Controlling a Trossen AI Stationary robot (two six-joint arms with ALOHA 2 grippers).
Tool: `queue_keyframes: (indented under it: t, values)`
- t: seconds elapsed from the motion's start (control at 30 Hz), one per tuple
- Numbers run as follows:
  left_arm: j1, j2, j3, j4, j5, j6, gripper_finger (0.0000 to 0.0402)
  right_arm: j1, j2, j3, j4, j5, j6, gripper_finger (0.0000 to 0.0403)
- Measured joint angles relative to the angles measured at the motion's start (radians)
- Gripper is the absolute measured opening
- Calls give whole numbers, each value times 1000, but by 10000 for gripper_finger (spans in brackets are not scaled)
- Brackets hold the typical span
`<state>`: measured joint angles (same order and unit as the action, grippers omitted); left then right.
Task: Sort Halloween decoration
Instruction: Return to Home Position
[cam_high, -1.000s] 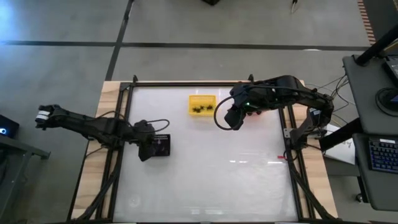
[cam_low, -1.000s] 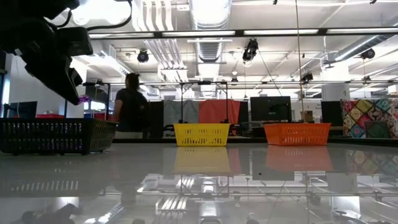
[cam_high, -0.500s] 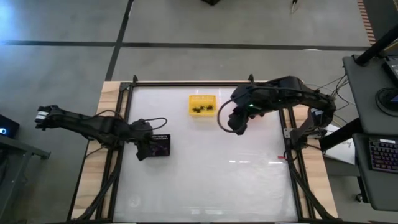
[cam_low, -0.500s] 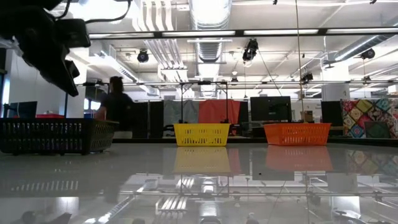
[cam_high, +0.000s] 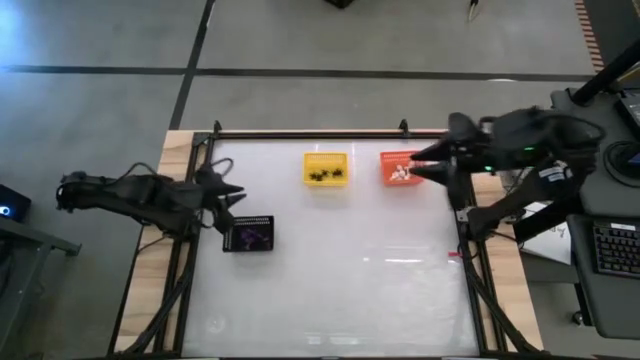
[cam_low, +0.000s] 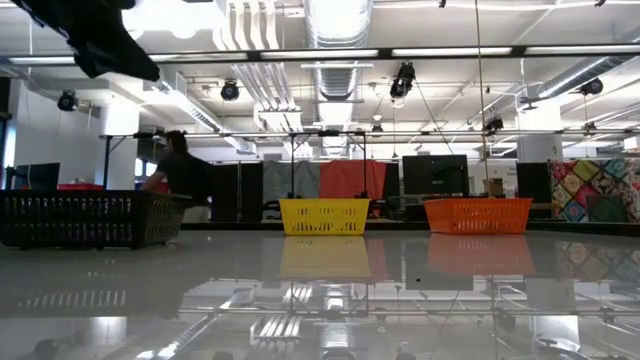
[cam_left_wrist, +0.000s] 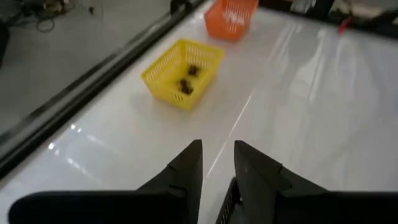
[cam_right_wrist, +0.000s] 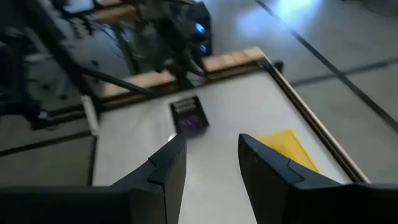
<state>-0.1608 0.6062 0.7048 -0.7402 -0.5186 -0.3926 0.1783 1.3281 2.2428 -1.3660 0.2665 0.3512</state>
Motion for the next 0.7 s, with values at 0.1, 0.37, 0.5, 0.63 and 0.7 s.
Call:
queue_keyframes:
  t: [0.1,0.37,0.5,0.63,0.7]
  values:
    - [0,-73,0,1,-7,2,75,45,-70,-56,65,0,-55,137]
    - [0,-259,-12,71,-33,9,75,79,-323,-330,113,81,-61,137]
    - [0,-323,-12,105,-68,17,75,79,-516,-528,216,91,-29,137]
    - [0,-360,-13,104,-68,17,75,79,-714,-768,410,9,-64,137]
    - [0,-368,-13,103,-67,18,75,79,-819,-888,499,-10,-88,137]
